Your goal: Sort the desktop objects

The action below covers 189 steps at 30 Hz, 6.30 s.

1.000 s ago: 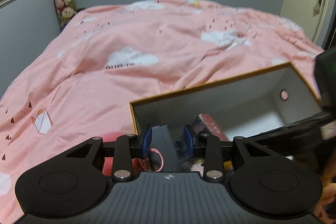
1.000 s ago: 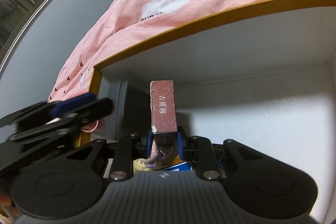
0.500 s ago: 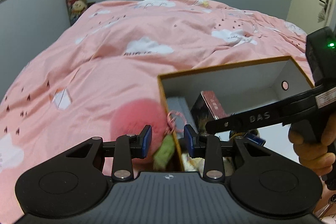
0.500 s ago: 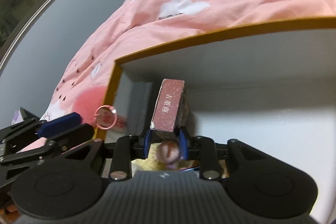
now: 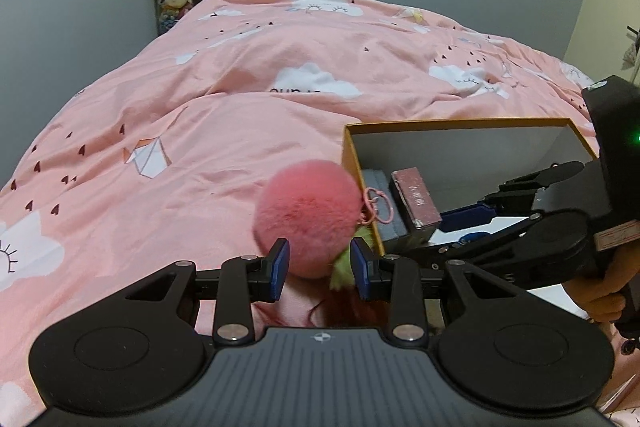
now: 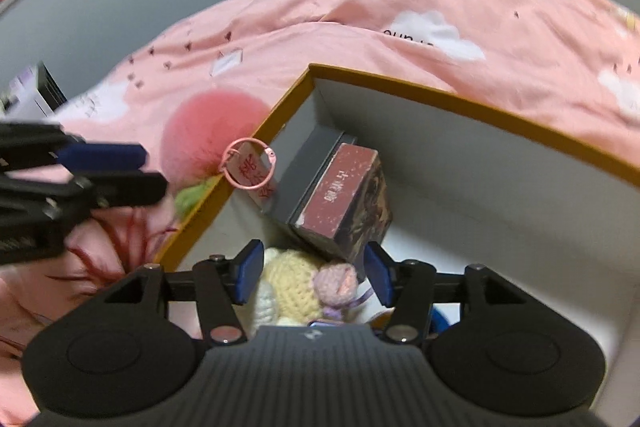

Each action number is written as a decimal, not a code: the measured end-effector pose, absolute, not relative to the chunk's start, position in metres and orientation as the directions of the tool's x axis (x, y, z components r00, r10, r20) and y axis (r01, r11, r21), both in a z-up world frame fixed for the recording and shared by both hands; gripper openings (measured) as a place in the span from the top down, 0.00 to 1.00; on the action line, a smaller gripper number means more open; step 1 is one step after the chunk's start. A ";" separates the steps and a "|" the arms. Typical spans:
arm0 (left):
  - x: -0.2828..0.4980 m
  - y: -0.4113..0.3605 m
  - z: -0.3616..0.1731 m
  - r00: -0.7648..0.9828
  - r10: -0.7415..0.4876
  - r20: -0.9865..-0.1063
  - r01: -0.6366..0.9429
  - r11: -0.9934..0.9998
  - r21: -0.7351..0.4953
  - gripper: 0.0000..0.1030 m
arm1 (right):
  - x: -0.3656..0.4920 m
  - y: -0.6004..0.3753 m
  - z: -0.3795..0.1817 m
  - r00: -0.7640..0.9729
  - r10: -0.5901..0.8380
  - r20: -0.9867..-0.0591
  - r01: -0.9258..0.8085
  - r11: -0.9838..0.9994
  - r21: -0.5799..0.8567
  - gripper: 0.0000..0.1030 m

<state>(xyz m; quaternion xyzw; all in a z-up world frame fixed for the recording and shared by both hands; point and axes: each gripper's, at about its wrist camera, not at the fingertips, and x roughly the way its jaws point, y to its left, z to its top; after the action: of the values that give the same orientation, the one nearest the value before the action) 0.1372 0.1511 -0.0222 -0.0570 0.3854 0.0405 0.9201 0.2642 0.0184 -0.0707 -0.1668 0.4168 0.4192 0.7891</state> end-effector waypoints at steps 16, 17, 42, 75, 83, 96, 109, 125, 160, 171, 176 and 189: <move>0.137 0.155 -0.023 0.688 0.026 -0.725 -0.088 0.995 -0.048 0.52 | 0.272 0.025 -0.076 0.339 0.511 -0.790 -0.782 0.620 0.065 0.55; 0.139 0.155 -0.023 0.685 0.025 -0.728 -0.079 0.996 -0.040 0.51 | 0.269 0.022 -0.074 0.355 0.508 -0.785 -0.780 0.624 0.051 0.53; 0.185 0.156 -0.042 0.662 0.119 -0.740 -0.106 0.992 0.065 0.41 | 0.218 -0.048 -0.052 0.441 0.527 -0.727 -0.678 0.726 0.114 0.49; 0.150 0.152 -0.004 0.746 0.131 -0.652 -0.143 0.989 0.036 0.99 | 0.217 -0.048 -0.059 0.427 0.511 -0.746 -0.643 0.752 0.147 0.49; 0.122 0.153 0.020 0.783 0.162 -0.600 -0.179 0.983 0.031 1.00 | 0.207 -0.043 -0.050 0.420 0.554 -0.719 -0.679 0.717 0.156 0.50; 0.075 0.170 0.033 0.787 0.221 -0.576 -0.292 0.956 -0.032 1.00 | 0.143 -0.013 -0.024 0.225 0.748 -0.624 -0.886 0.424 0.189 0.50; 0.036 0.163 0.049 0.828 0.200 -0.524 -0.286 0.954 -0.088 1.00 | 0.116 0.020 -0.074 0.164 0.589 -0.791 -0.859 0.480 0.179 0.56; 0.012 0.145 0.077 0.874 0.188 -0.447 -0.249 0.965 -0.082 1.00 | 0.111 -0.014 -0.041 0.213 0.704 -0.678 -0.824 0.502 0.262 1.00; 0.092 0.029 0.068 0.864 -0.211 -0.458 0.160 0.976 -0.147 1.00 | 0.164 -0.195 0.047 0.629 0.601 -0.493 -0.496 0.799 0.341 1.00; 0.100 0.046 0.035 0.756 -0.229 -0.614 0.166 0.973 -0.159 0.96 | 0.182 -0.203 0.007 0.600 0.549 -0.582 -0.436 0.834 0.338 1.00; 0.102 0.051 0.011 0.691 -0.217 -0.690 0.147 0.976 -0.159 0.61 | 0.190 -0.199 0.000 0.588 0.544 -0.598 -0.430 0.837 0.339 1.00; 0.119 0.062 -0.027 0.594 -0.200 -0.779 0.063 0.977 -0.203 0.49 | 0.190 -0.207 -0.015 0.629 0.417 -0.656 -0.382 0.901 0.207 1.00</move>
<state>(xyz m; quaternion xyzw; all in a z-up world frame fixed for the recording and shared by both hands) 0.1189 0.0617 -0.0269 -0.0771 0.4445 -0.0741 0.8894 0.1895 -0.2072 -0.0154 0.0240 0.3694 0.2215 0.9022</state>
